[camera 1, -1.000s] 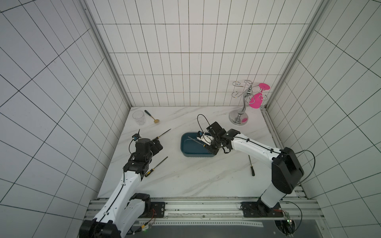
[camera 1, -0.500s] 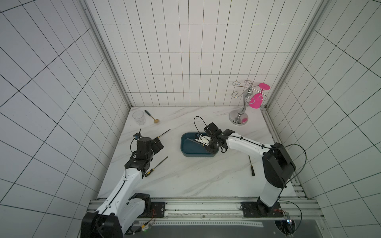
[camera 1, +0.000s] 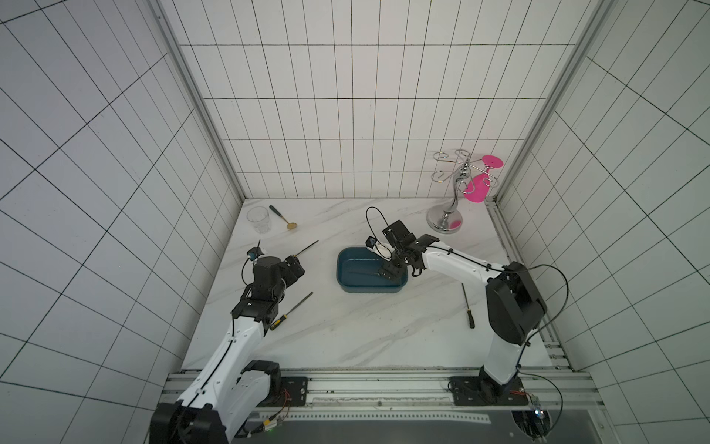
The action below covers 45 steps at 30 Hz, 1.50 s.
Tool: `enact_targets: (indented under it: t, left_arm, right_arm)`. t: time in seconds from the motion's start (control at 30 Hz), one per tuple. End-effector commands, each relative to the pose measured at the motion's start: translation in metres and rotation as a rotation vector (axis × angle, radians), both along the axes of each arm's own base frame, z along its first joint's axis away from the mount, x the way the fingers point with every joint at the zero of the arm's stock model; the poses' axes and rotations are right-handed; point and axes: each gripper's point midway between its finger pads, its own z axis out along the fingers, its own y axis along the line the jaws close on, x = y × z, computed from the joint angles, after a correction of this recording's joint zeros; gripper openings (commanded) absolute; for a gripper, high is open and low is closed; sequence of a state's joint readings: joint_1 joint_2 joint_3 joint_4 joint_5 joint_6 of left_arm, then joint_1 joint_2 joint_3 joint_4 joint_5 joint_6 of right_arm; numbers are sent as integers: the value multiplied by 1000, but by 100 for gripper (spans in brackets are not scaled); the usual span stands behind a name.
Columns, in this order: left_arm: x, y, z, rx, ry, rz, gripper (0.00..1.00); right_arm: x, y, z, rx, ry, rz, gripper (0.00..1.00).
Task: Put the file tool into the storage box
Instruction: Place the file tool in the storage box, then pick up the file tool from the center of the board.
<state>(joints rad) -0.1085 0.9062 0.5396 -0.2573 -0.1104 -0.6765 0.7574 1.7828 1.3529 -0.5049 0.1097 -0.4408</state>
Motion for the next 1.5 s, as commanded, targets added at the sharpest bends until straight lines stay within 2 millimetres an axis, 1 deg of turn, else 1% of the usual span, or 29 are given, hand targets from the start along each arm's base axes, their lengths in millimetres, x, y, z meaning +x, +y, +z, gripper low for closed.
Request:
enact_targets:
  t: [0.0,0.03,0.13,0.17,0.2,0.23,0.27,0.3,0.33,0.4,0.47,0.57,0.6,0.63,0.7,0.77,0.9,1.0,1.1,1.17,1.3,1.37,1.47]
  left_arm:
    - [-1,-9,14,-18,-47,-56,98]
    - [-1,-12,16,-26,-50,-72,98]
    - [-3,-23,18,-55,-46,-128,98]
    - [-5,-28,18,-66,-40,-145,98]
    - [-5,-32,17,-78,-36,-157,98]
    - [-6,-36,15,-89,-33,-168,98]
    - [-6,-40,14,-100,-31,-178,98]
    - [-5,-44,14,-114,-31,-183,98]
    - [-5,-47,15,-126,-34,-191,98]
    - [-6,-58,18,-156,-47,-222,98]
    - [-6,-69,22,-169,-62,-261,98]
    - [-7,-81,18,-165,-60,-291,98]
    - [-7,-83,15,-167,-54,-297,98]
    - [-7,-85,11,-173,-45,-302,98]
    - [-6,-89,6,-182,-27,-320,98]
    - [-7,-89,3,-179,-18,-320,98]
    - [-3,-89,8,-191,-58,-314,98]
    - [6,-99,7,-223,-70,-341,98]
    - [13,-109,2,-223,3,-377,98]
    - [17,-112,-1,-215,21,-384,98]
    - [18,-111,-7,-202,25,-379,98]
    - [16,-111,-9,-189,41,-387,98]
    - [11,-108,-9,-168,58,-390,98]
  right_arm:
    - [15,-30,84,121,-236,-216,99]
    - [13,-41,98,147,-272,-270,99]
    - [-2,-86,137,240,-370,-455,99]
    - [-10,-106,146,272,-391,-528,99]
    - [-20,-124,151,310,-388,-593,99]
    - [-28,-139,152,347,-368,-637,100]
    - [-38,-153,147,388,-331,-675,94]
    - [-45,-168,137,418,-306,-727,88]
    - [-50,-182,127,434,-292,-777,85]
    - [-62,-211,100,426,-247,-897,87]
    - [-73,-231,83,409,-214,-1012,93]
    - [-85,-247,69,409,-184,-1131,98]
    - [-86,-251,66,410,-181,-1159,99]
    - [-91,-256,58,382,-164,-1186,99]
    - [-94,-259,46,376,-133,-1218,99]
    - [-97,-260,32,379,-103,-1238,99]
    - [-107,-270,11,363,-83,-1315,100]
    - [-117,-282,-3,355,-78,-1395,99]
    - [-123,-286,-13,371,-49,-1443,99]
    - [-124,-288,-19,368,-28,-1458,99]
    - [-129,-294,-34,342,20,-1514,99]
    - [-125,-292,-39,354,39,-1514,99]
    - [-125,-289,-45,352,77,-1512,99]
